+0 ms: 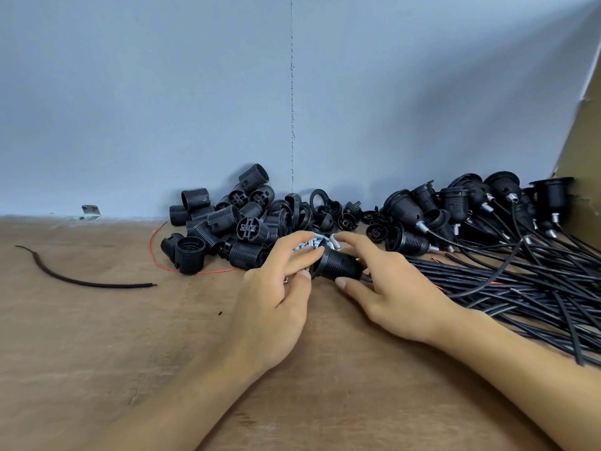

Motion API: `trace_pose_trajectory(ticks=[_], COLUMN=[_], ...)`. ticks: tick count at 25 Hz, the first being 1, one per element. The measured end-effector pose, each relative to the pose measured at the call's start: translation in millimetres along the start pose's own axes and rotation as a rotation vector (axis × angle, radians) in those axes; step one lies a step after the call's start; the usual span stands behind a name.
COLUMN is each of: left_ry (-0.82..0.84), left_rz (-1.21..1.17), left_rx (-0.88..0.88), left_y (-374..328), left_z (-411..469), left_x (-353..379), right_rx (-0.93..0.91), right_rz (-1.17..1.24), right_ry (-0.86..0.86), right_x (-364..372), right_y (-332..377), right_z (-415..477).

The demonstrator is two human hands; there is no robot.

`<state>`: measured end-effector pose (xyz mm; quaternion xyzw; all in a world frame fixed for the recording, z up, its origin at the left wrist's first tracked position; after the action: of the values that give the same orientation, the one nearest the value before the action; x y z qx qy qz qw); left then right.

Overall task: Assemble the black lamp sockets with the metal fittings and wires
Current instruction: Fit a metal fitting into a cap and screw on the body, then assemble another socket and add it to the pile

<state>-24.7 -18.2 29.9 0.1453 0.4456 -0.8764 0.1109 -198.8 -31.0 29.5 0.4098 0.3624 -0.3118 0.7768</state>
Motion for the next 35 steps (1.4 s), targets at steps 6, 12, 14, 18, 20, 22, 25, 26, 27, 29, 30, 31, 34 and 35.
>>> trace_pose_trajectory(ticks=[6,12,14,18,20,22,25,26,27,29,30,31,34,35], left_ry=[-0.064,-0.039,-0.038,-0.056,-0.08,-0.085,-0.076,-0.072,-0.065,-0.048,-0.043,-0.04,-0.061,-0.06], left_rz=[0.022,-0.014,-0.046,-0.105,-0.071,-0.026,-0.028,-0.029,-0.03,-0.052,-0.076,-0.102,-0.095,-0.079], left_rx=[-0.065,-0.051,-0.007,0.028,-0.012,-0.074,-0.119,-0.119,-0.113,-0.094,-0.086,-0.077,0.002,0.025], left_y=[10,12,7,5,8,14,18,17,16,15,15,14,8,6], left_z=[4,5,4,3,4,6,6,6,7,8,8,7,6,5], left_x=[-4,0,-1,-1,-2,-2,0,0,1,2,2,2,0,0], right_rx=[0.028,-0.068,-0.054,0.049,0.06,0.026,-0.028,-0.049,-0.075,-0.135,-0.157,-0.165,-0.098,-0.066], right_rz=[0.085,0.006,-0.011,0.07,0.086,0.077,0.014,-0.008,-0.027,-0.072,-0.093,-0.109,-0.113,-0.09], right_ry=[-0.071,0.04,0.037,-0.072,-0.115,-0.095,-0.045,-0.05,-0.055,-0.033,-0.02,-0.013,-0.008,-0.022], right_x=[-6,3,4,-5,-8,-7,-6,-7,-8,-5,-3,0,1,0], right_y=[-4,8,7,-5,-6,-2,3,5,8,14,16,16,8,4], right_z=[2,-2,-1,1,2,1,-1,-1,-1,-2,-2,-2,-1,0])
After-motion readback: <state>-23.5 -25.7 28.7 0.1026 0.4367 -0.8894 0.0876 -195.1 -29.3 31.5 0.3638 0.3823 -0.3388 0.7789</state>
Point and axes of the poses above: each hand's wrist, its own z-axis towards the middle knuckle, its own x-axis out of the palm, y = z × x, the point moved 6 cm from there along z, towards the middle knuckle
